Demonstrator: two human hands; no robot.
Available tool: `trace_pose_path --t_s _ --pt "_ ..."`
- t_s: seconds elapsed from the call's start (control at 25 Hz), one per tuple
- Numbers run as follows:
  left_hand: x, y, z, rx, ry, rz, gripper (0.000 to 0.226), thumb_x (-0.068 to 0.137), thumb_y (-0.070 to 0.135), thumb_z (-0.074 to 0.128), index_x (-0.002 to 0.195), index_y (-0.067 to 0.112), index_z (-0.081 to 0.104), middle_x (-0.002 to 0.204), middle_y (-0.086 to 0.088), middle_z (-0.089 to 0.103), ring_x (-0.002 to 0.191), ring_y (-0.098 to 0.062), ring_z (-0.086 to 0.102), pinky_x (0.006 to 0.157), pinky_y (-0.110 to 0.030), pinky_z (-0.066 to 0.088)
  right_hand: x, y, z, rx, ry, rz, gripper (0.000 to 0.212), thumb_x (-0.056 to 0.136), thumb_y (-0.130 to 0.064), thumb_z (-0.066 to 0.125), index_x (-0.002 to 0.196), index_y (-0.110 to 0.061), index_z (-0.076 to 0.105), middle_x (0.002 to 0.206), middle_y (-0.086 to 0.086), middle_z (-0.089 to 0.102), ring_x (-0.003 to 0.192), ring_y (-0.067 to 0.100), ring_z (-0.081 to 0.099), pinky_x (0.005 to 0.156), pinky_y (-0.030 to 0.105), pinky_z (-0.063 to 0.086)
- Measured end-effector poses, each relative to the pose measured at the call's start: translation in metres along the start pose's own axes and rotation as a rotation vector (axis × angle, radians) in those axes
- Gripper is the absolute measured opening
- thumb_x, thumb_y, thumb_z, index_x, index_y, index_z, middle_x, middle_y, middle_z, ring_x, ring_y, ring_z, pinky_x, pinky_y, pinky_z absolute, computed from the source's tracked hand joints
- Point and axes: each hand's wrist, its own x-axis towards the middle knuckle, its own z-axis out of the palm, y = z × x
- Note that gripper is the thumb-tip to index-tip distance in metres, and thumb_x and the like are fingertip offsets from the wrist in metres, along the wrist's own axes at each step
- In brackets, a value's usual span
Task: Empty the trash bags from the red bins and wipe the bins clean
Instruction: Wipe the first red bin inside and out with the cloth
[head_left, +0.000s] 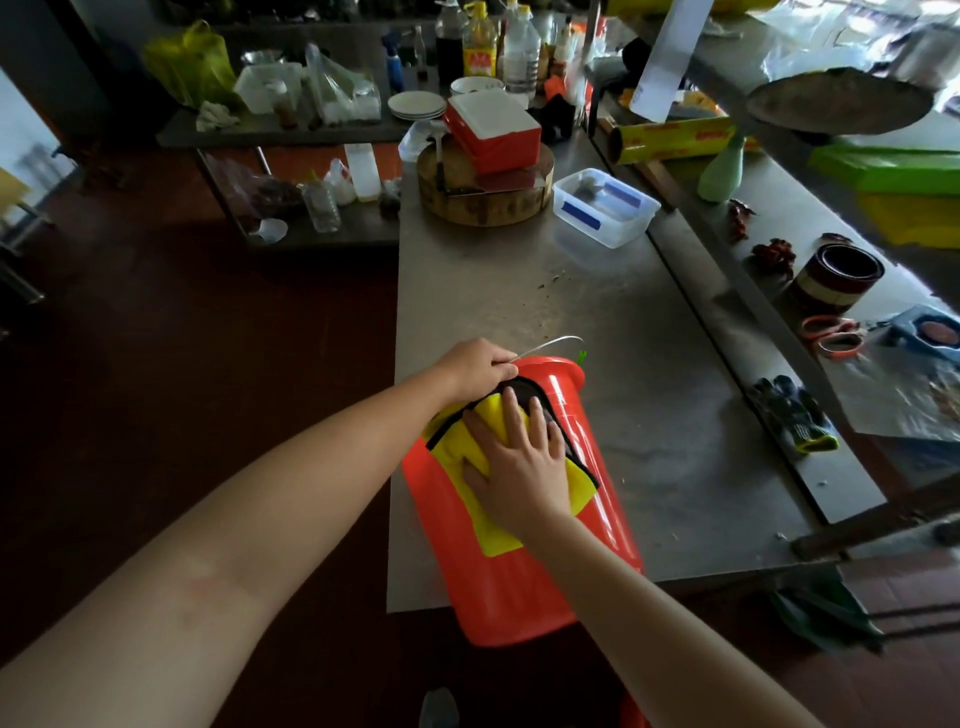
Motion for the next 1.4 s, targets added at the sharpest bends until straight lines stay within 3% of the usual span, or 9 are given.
trace_pose_path --t_s 0.16,0.32,0.44,0.56,0.68,0.88,1.04,1.2,1.4 --pt "-0.002 -0.012 -0.003 -0.101 0.004 -0.068 0.036 0.1 0.028 0.061 0.133 0.015 0.065 0.136 0.0 0.063 0.129 -0.012 0.055 0.106 -0.019 0.038 0.002 0.042 0.001 0.094 -0.013 0.031 0.067 0.086 -0.074 0.03 0.15 -0.059 0.017 0.169 -0.006 0.006 0.155 0.027 0.005 0.119 0.05 0.019" --pt "-0.002 -0.008 -0.001 -0.057 0.014 -0.051 0.035 0.101 0.03 0.058 0.133 0.018 0.065 0.136 -0.002 0.064 0.127 -0.016 0.056 0.108 -0.029 0.043 0.009 0.088 -0.007 0.459 -0.045 0.287 0.06 0.09 -0.064 0.049 0.143 -0.067 0.023 0.164 -0.014 0.023 0.144 0.025 0.037 0.104 0.048 0.045" --pt "0.0 -0.003 -0.003 -0.059 -0.057 -0.024 0.035 0.102 0.026 0.056 0.135 0.02 0.064 0.133 -0.001 0.066 0.122 -0.016 0.059 0.106 -0.029 0.044 0.012 0.097 -0.013 0.631 -0.064 0.392 0.057 0.092 -0.062 0.047 0.144 -0.065 0.026 0.16 -0.013 0.031 0.14 0.025 0.043 0.102 0.045 0.045" --pt "0.001 -0.008 -0.006 -0.169 -0.112 -0.008 0.033 0.102 0.017 0.056 0.134 0.015 0.064 0.129 -0.001 0.068 0.118 -0.016 0.061 0.106 -0.029 0.045 0.002 0.071 -0.009 0.455 -0.036 0.38 0.061 0.089 -0.065 0.036 0.148 -0.061 0.018 0.163 -0.002 0.026 0.143 0.032 0.036 0.108 0.051 0.04" --pt "0.001 -0.013 -0.007 -0.263 -0.125 -0.02 0.034 0.101 0.014 0.059 0.135 0.012 0.063 0.129 0.001 0.066 0.117 -0.01 0.059 0.101 -0.018 0.042 -0.018 0.016 0.005 0.076 0.031 0.173 0.066 0.088 -0.072 0.026 0.151 -0.054 0.018 0.168 0.005 0.008 0.152 0.041 0.012 0.116 0.058 0.022" --pt "0.0 -0.018 -0.009 -0.241 -0.128 0.006 0.036 0.101 0.019 0.06 0.136 0.016 0.062 0.13 0.003 0.066 0.12 -0.008 0.059 0.105 -0.02 0.041 -0.031 -0.033 0.028 -0.175 0.005 -0.158 0.068 0.091 -0.064 0.05 0.153 -0.042 0.031 0.169 0.009 -0.004 0.151 0.046 -0.011 0.118 0.068 0.005" --pt "-0.011 -0.024 -0.012 -0.14 -0.086 0.036 0.041 0.102 0.032 0.057 0.142 0.023 0.057 0.142 0.006 0.058 0.132 -0.008 0.051 0.109 -0.019 0.033 -0.038 -0.01 0.025 -0.189 0.014 -0.228 0.065 0.092 -0.07 0.042 0.152 -0.046 0.032 0.17 0.004 -0.002 0.154 0.038 -0.009 0.12 0.064 0.012" --pt "-0.034 -0.042 -0.008 -0.053 -0.043 0.073 0.043 0.106 0.028 0.049 0.149 0.028 0.047 0.15 0.004 0.049 0.14 -0.011 0.042 0.107 -0.015 0.028 -0.039 0.032 0.01 -0.167 0.072 -0.139 0.062 0.095 -0.077 0.025 0.152 -0.053 0.026 0.17 -0.001 0.001 0.155 0.033 -0.002 0.121 0.061 0.017" --pt "-0.063 -0.073 -0.001 0.017 0.063 0.156 0.051 0.106 0.014 0.048 0.152 0.034 0.038 0.146 0.002 0.054 0.126 -0.014 0.056 0.103 -0.019 0.043 -0.037 0.036 0.008 -0.154 0.059 -0.103 0.063 0.094 -0.078 0.021 0.152 -0.053 0.027 0.17 -0.002 0.001 0.155 0.033 -0.001 0.121 0.06 0.017"
